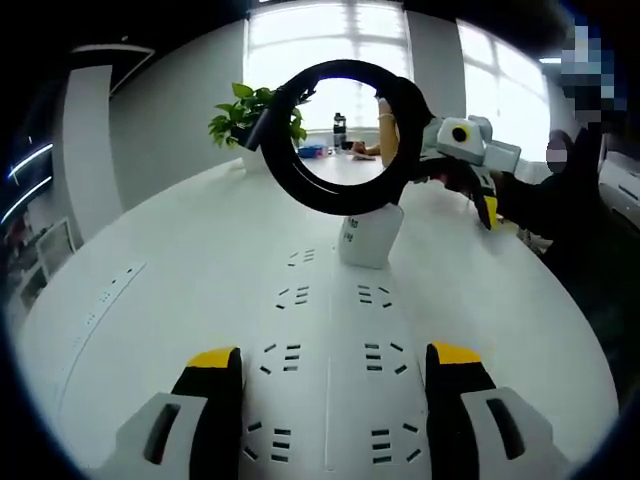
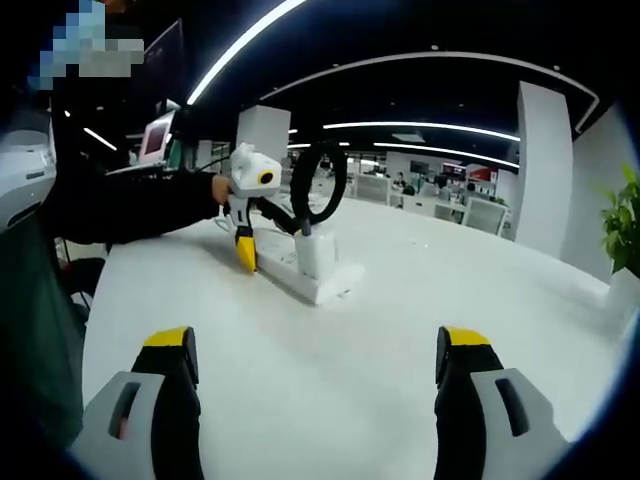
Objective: Straighten the power strip on the desk, plug the charger into it
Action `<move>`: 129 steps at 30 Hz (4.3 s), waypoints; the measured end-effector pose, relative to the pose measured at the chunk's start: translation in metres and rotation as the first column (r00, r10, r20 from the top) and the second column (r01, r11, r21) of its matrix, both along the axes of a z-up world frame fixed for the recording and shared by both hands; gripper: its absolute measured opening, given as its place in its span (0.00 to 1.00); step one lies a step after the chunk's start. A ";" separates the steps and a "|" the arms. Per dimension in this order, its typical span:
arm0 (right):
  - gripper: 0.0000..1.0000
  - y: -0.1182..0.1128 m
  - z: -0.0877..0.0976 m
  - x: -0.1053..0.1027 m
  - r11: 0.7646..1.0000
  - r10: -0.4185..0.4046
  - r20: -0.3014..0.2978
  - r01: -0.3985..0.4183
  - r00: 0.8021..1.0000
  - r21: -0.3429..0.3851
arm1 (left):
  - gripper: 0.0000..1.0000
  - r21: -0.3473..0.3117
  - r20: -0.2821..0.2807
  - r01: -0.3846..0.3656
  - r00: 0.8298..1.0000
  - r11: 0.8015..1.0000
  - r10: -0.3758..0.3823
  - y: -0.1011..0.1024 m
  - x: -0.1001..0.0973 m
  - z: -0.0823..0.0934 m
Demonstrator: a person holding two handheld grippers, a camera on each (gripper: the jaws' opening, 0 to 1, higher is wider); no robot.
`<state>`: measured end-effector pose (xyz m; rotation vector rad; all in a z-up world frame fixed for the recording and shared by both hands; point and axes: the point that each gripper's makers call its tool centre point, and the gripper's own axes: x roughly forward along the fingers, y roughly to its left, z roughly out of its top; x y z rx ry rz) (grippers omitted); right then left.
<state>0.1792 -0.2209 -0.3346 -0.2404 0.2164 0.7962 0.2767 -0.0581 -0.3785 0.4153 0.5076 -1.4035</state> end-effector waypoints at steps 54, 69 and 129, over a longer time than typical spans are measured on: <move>0.98 0.012 0.008 -0.007 0.999 0.023 0.015 -0.022 1.000 -0.042 | 0.76 -0.037 0.005 0.003 1.000 0.999 -0.003 0.020 -0.049 0.001; 0.98 0.017 0.013 -0.009 0.998 0.034 0.026 -0.033 0.999 -0.050 | 0.76 -0.041 0.007 0.010 1.000 0.999 -0.009 0.024 -0.064 0.001; 0.95 0.029 0.007 -0.015 0.997 0.058 0.012 -0.058 0.998 -0.052 | 0.75 -0.126 0.043 0.005 0.999 0.992 0.001 0.029 -0.077 0.008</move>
